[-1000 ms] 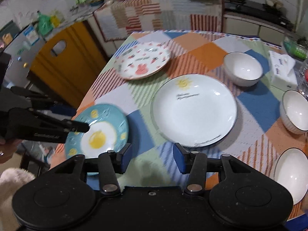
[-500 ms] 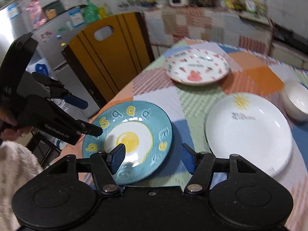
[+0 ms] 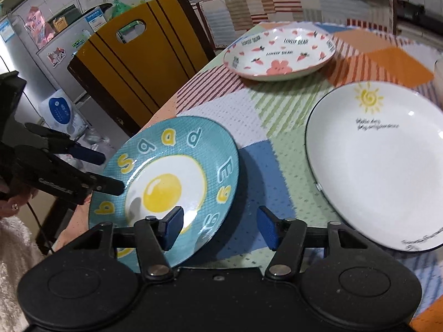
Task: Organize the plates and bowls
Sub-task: 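Lift the blue egg plate and lower it onto the sunshine plate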
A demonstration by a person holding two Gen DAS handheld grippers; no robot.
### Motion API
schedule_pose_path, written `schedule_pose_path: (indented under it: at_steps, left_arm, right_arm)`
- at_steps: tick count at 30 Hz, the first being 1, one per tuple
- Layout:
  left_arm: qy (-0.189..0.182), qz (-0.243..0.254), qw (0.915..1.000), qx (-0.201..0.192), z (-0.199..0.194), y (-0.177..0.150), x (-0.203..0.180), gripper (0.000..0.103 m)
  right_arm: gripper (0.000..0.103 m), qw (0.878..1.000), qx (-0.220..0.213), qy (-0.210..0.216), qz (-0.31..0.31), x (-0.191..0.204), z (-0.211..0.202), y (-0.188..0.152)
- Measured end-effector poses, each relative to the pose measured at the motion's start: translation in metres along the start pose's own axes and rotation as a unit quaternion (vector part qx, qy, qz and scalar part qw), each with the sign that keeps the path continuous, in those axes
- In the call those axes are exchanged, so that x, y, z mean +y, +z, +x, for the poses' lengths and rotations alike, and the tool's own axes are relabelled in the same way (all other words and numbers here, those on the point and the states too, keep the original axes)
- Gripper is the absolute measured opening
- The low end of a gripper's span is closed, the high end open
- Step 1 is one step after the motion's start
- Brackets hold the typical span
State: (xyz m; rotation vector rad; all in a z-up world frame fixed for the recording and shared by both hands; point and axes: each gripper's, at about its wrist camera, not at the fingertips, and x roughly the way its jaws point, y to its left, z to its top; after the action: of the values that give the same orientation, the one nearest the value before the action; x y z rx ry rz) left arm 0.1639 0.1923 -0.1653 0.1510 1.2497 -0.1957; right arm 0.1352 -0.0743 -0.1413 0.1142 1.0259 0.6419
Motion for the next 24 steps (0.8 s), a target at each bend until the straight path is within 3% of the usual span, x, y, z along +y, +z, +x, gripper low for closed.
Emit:
schedule_pose_path:
  at_steps: [5, 8, 14, 18, 24]
  left_arm:
    - [-0.014, -0.031, 0.9994, 0.010, 0.007, -0.008, 0.008, 0.050]
    - [-0.048, -0.070, 0.9963, 0.014, 0.010, -0.010, 0.018, 0.037]
    - [-0.052, -0.103, 0.9933, 0.006, 0.010, -0.012, 0.020, 0.033]
    - [-0.046, -0.110, 0.9928, 0.013, 0.007, -0.014, 0.017, 0.032]
    - [-0.039, -0.078, 0.9962, -0.003, -0.019, -0.012, -0.002, 0.032]
  right_arm:
    - [0.031, 0.999, 0.019, 0.020, 0.027, 0.001, 0.015, -0.006]
    - [0.023, 0.999, 0.013, 0.013, 0.036, 0.003, 0.017, -0.010]
    - [0.021, 0.998, -0.006, 0.011, 0.057, -0.001, 0.016, -0.015]
    - [0.022, 1.000, -0.004, 0.013, 0.018, 0.002, 0.018, -0.010]
    - [0.022, 0.999, 0.011, 0.049, 0.022, -0.011, 0.005, -0.008]
